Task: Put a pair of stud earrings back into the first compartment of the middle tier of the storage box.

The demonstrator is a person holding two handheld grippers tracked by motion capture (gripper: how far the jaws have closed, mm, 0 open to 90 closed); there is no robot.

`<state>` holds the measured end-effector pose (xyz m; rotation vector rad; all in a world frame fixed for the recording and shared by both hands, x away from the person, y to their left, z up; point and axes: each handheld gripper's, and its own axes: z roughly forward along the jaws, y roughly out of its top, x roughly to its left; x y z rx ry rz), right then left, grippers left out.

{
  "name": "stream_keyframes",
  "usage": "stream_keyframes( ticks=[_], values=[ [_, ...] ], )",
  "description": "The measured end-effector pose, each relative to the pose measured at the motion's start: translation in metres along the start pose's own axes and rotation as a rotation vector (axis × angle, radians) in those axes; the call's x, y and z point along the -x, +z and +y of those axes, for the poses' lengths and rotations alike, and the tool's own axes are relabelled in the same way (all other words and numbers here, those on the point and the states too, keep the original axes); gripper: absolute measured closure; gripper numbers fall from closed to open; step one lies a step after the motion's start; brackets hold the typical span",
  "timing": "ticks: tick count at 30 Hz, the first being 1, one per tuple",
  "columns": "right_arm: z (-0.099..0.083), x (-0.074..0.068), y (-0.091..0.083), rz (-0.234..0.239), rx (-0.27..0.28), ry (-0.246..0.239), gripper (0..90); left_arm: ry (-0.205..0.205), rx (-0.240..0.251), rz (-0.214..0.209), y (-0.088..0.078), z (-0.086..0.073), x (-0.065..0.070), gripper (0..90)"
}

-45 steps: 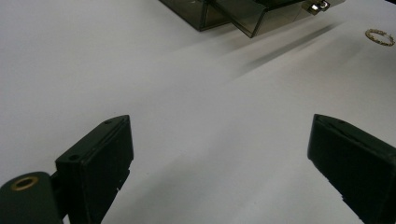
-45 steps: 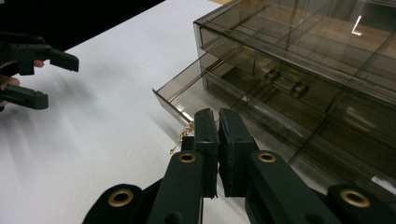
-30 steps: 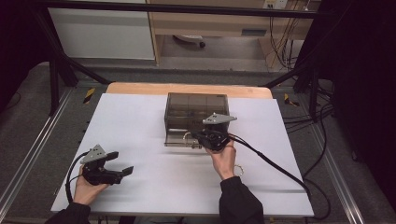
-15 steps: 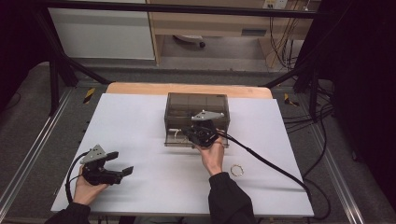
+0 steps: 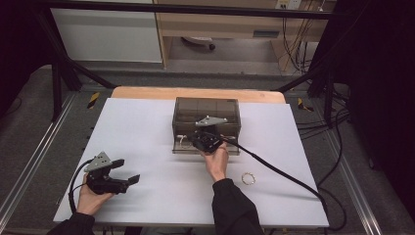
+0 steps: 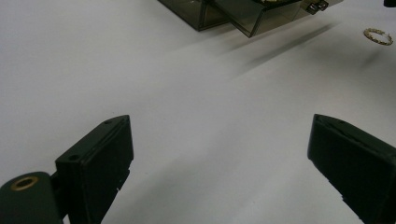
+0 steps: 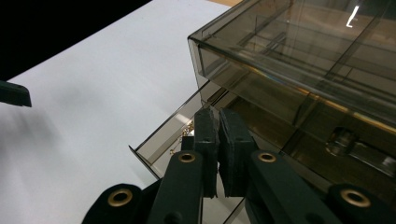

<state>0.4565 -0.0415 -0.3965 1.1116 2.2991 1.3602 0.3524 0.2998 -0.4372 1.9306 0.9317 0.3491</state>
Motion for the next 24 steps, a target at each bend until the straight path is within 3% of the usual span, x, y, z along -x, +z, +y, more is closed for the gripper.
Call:
stream_keyframes(
  ticks=[18,24],
  values=[
    [-0.010,0.003,0.017,-0.028,-0.046,-0.004,85.1,0.000,0.000,0.001,0.000,0.000,0.000,7.0],
    [-0.009,0.003,0.014,-0.041,-0.039,-0.023,78.2,-0.001,0.001,0.001,0.000,0.000,0.000,7.1]
  ],
)
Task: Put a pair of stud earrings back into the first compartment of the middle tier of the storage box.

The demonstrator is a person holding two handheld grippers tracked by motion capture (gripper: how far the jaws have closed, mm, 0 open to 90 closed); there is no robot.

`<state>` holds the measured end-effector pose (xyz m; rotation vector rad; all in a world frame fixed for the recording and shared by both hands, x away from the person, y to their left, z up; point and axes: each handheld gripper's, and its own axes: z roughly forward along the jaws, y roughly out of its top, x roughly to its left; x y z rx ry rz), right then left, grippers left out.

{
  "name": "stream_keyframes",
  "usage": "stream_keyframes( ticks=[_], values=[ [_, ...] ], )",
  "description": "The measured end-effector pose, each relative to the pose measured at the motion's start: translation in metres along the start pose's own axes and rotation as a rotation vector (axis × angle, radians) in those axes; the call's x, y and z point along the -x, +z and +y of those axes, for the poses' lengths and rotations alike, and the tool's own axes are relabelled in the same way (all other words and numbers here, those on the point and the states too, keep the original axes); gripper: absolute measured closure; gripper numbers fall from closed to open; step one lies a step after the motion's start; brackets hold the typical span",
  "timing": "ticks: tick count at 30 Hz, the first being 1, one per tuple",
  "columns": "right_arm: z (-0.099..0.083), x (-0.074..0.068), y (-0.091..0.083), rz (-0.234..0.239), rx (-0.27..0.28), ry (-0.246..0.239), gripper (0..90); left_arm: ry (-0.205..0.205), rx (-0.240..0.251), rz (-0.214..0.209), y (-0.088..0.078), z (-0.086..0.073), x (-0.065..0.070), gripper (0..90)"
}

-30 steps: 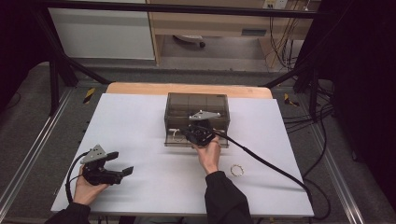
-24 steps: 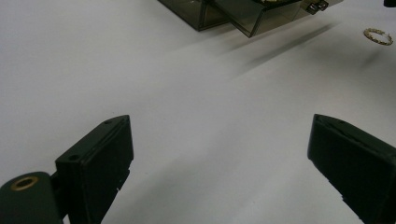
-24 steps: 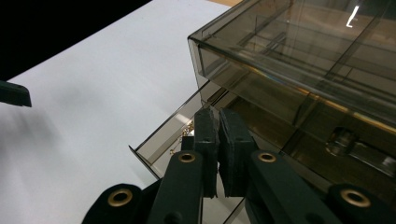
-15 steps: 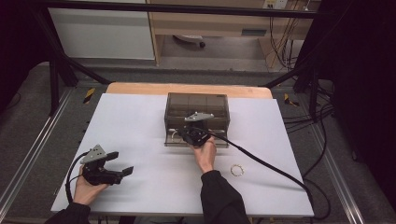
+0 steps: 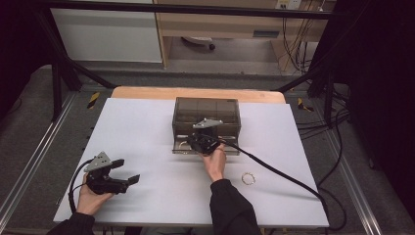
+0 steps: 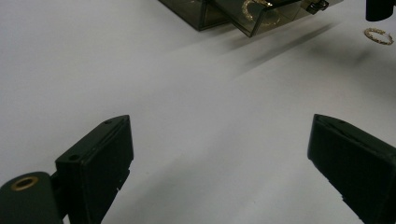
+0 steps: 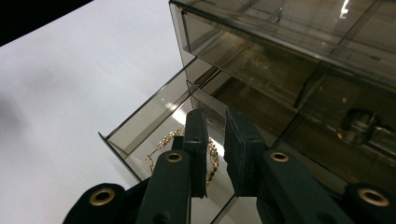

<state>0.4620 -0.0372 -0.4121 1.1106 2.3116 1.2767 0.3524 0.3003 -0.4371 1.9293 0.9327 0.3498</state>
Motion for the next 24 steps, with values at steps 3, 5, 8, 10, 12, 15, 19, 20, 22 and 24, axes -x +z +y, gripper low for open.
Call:
stream_keyframes(
  ticks=[3,5,8,10,12,15,19,20,22,24],
  values=[
    [0.004,-0.003,-0.013,-0.002,0.018,-0.025,68.4,0.000,0.000,0.001,0.000,0.000,0.000,7.0],
    [0.005,-0.003,-0.017,0.006,0.022,-0.025,64.9,0.000,0.000,0.001,0.000,0.000,0.000,7.0],
    [0.008,-0.004,-0.038,0.032,0.033,-0.032,51.4,0.000,-0.001,0.003,0.000,0.000,0.000,7.1],
    [0.008,-0.004,-0.045,0.034,0.037,-0.032,47.2,0.000,-0.002,0.003,0.000,0.000,0.000,7.0],
    [0.008,-0.002,-0.057,0.030,0.037,-0.032,38.0,0.002,-0.003,0.004,0.000,0.000,0.000,7.0],
    [0.004,0.004,-0.080,0.030,0.039,-0.038,24.0,0.000,-0.004,0.004,0.000,0.000,0.000,7.1],
    [-0.005,0.011,-0.098,0.010,0.023,-0.035,13.1,0.002,-0.005,0.005,0.001,0.000,0.000,7.1],
    [-0.005,0.011,-0.098,0.010,0.023,-0.035,13.1,0.002,-0.005,0.005,0.001,0.000,0.000,7.1],
    [-0.010,0.015,-0.106,0.001,0.017,-0.026,10.1,0.002,-0.005,0.005,0.001,0.000,0.000,7.0],
    [-0.019,0.021,-0.115,-0.011,0.005,-0.013,6.3,0.002,-0.006,0.005,0.001,0.000,0.000,7.0]
  ],
)
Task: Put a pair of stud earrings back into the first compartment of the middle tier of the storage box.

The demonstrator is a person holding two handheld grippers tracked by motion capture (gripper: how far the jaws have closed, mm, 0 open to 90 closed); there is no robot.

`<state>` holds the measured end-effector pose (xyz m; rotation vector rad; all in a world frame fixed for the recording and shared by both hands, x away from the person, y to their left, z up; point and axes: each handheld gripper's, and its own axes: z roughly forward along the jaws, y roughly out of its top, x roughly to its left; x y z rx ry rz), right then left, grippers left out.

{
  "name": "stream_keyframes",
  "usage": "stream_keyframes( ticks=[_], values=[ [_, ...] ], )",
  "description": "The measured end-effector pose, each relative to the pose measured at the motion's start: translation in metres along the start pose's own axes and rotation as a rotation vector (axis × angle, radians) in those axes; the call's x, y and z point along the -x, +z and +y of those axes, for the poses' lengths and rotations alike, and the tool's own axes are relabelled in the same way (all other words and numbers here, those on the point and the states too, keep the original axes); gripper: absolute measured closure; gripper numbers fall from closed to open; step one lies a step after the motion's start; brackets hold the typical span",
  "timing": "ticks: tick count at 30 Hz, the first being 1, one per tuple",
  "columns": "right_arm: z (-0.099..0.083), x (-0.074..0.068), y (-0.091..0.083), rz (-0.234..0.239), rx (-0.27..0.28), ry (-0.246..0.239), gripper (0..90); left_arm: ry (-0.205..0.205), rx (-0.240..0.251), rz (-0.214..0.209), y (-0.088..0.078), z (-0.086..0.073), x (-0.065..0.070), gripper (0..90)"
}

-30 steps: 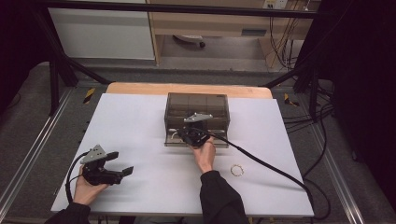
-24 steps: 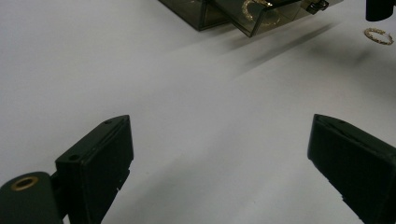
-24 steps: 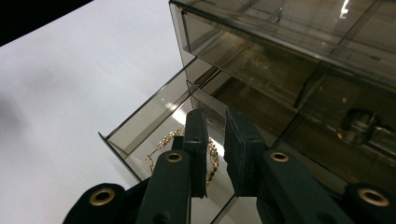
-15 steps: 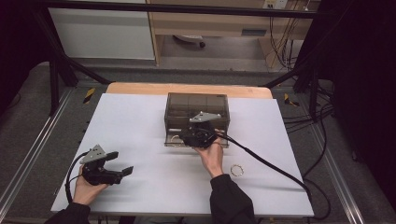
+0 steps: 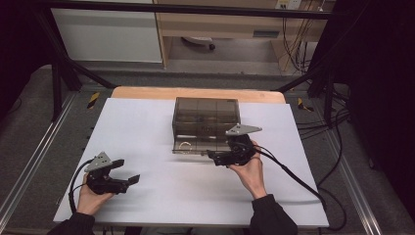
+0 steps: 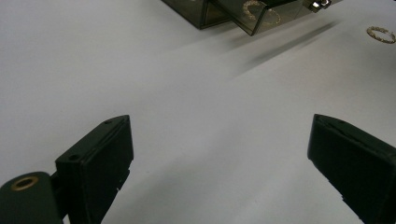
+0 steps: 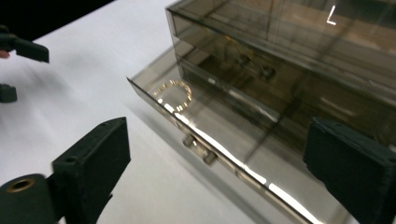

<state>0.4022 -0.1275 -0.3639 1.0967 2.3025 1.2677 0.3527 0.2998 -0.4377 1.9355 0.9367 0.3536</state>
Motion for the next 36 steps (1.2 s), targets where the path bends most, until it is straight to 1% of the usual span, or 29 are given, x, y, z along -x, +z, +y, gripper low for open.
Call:
stream_keyframes(
  ticks=[1,2,3,4,5,6,7,9,10,11,12,16,17,18,19,23,24,25,26,27,28,29,30,31,32,33,34,35,36],
  values=[
    [0.000,0.000,0.000,0.000,0.000,0.000,6.3,0.000,0.000,0.000,0.000,0.000,0.000,7.0],
    [-0.007,0.004,-0.005,-0.006,-0.007,0.006,5.1,0.000,0.001,0.000,0.000,0.000,0.000,7.0],
    [-0.007,0.004,-0.005,-0.006,-0.007,0.006,5.1,0.000,0.001,0.000,0.000,0.000,0.000,7.0],
    [-0.014,0.008,-0.010,-0.012,-0.020,0.015,3.8,-0.001,0.002,0.000,0.000,0.000,0.000,7.0],
    [-0.014,0.008,-0.010,-0.012,-0.020,0.015,3.8,-0.001,0.001,0.000,0.000,0.000,0.000,7.0],
    [-0.018,0.011,-0.013,-0.012,-0.024,0.018,3.5,-0.001,0.001,0.000,0.000,0.000,0.000,7.0],
    [-0.025,0.016,-0.018,-0.013,-0.030,0.027,2.6,-0.001,0.001,0.000,0.000,0.000,0.000,7.0],
    [-0.029,0.018,-0.021,-0.013,-0.032,0.035,2.5,0.000,-0.002,0.000,0.000,0.000,0.000,7.1],
    [-0.036,0.023,-0.025,-0.010,-0.033,0.046,1.6,0.001,-0.003,0.000,0.000,0.000,0.000,7.0],
    [-0.036,0.023,-0.025,-0.010,-0.033,0.046,1.6,0.000,-0.004,0.001,0.000,0.000,0.000,7.0],
    [-0.043,0.027,-0.030,-0.015,-0.033,0.054,1.7,0.001,-0.004,0.001,0.000,0.000,0.000,7.1],
    [-0.053,0.034,-0.035,-0.023,-0.039,0.065,2.2,-0.001,-0.003,0.002,0.000,0.000,0.000,7.0],
    [-0.060,0.039,-0.038,-0.026,-0.049,0.072,3.0,-0.001,-0.004,0.001,0.000,0.000,0.000,7.0],
    [-0.060,0.039,-0.038,-0.026,-0.049,0.072,3.0,0.000,-0.004,0.002,0.000,0.000,0.000,7.0],
    [-0.068,0.044,-0.039,-0.028,-0.056,0.088,4.1,0.000,-0.004,0.002,0.000,0.000,0.000,7.0],
    [-0.082,0.054,-0.040,-0.035,-0.080,0.101,7.1,-0.001,-0.005,0.002,0.001,0.000,0.000,7.0],
    [-0.082,0.054,-0.040,-0.035,-0.080,0.101,7.1,-0.002,-0.005,0.002,0.001,0.000,0.000,7.0],
    [-0.088,0.058,-0.040,-0.040,-0.094,0.103,9.7,-0.002,-0.003,0.003,0.000,0.000,0.000,7.1],
    [-0.088,0.058,-0.040,-0.040,-0.094,0.103,9.7,-0.002,-0.003,0.003,0.000,0.000,0.000,7.0],
    [-0.093,0.061,-0.041,-0.047,-0.105,0.101,12.6,-0.002,-0.002,0.003,0.000,0.000,0.000,7.1],
    [-0.093,0.061,-0.041,-0.047,-0.105,0.101,12.6,-0.002,-0.002,0.003,0.000,0.000,0.000,7.1],
    [-0.097,0.064,-0.041,-0.038,-0.111,0.109,16.2,-0.003,-0.002,0.003,0.000,0.000,0.000,7.0],
    [-0.097,0.064,-0.041,-0.038,-0.111,0.109,16.2,-0.003,-0.003,0.002,0.000,0.000,0.000,7.0],
    [-0.101,0.066,-0.042,-0.036,-0.117,0.106,21.1,-0.001,-0.003,0.002,0.000,0.000,0.000,7.1],
    [-0.103,0.067,-0.042,-0.034,-0.122,0.107,23.6,-0.001,-0.003,0.002,0.000,0.000,0.000,7.0],
    [-0.104,0.067,-0.042,-0.029,-0.129,0.107,25.8,-0.001,-0.003,0.001,0.000,0.000,0.000,7.1],
    [-0.104,0.067,-0.042,-0.029,-0.129,0.107,25.8,-0.002,-0.003,0.001,0.000,0.000,0.000,7.1],
    [-0.107,0.067,-0.040,-0.034,-0.140,0.095,29.9,-0.003,-0.003,0.001,0.000,0.000,0.000,7.0],
    [-0.107,0.067,-0.040,-0.034,-0.140,0.095,29.9,-0.003,-0.003,0.002,0.000,0.000,0.000,7.0]
  ],
)
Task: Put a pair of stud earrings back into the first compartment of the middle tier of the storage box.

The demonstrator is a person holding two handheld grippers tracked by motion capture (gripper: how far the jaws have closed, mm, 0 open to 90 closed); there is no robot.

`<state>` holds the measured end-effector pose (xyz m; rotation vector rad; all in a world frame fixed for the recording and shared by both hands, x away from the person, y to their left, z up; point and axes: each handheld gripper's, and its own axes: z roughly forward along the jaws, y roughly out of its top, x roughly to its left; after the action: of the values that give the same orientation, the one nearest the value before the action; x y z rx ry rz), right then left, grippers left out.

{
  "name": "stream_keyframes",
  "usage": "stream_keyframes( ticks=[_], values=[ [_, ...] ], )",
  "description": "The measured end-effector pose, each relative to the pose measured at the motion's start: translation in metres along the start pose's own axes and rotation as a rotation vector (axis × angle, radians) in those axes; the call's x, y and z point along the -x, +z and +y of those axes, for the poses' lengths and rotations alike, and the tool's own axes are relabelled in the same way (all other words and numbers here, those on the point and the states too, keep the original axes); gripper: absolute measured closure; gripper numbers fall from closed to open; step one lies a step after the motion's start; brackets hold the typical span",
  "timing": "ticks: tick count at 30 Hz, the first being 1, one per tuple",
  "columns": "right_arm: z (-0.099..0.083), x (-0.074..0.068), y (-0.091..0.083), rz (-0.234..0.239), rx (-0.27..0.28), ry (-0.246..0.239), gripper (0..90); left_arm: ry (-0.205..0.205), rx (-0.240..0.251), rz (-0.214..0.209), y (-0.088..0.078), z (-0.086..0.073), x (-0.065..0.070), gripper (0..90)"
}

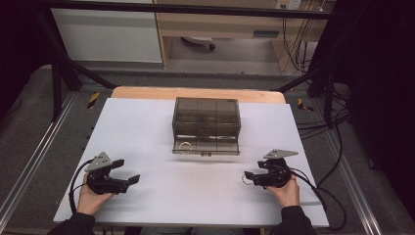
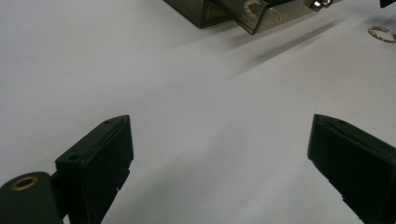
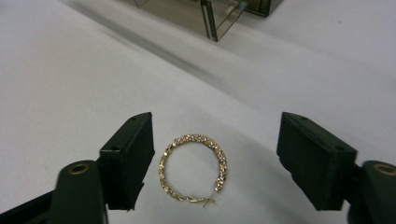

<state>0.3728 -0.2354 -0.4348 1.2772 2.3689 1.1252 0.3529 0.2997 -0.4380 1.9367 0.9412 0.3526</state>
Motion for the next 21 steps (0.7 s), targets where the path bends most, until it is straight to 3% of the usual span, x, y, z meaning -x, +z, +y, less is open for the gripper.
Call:
stream_keyframes(
  ticks=[8,17,21],
  values=[
    [-0.0046,-0.0013,0.0048,-0.012,-0.041,-0.019,52.0,0.000,-0.002,-0.001,0.0001,-0.0002,0.0000,7.1],
    [-0.0069,0.0016,0.0042,-0.045,-0.056,-0.001,68.8,0.001,-0.001,-0.001,0.0000,0.0000,0.0001,7.0],
    [-0.0071,0.0012,0.0050,-0.043,-0.062,0.001,72.1,0.001,-0.001,-0.001,0.0000,-0.0001,0.0001,7.1]
  ],
)
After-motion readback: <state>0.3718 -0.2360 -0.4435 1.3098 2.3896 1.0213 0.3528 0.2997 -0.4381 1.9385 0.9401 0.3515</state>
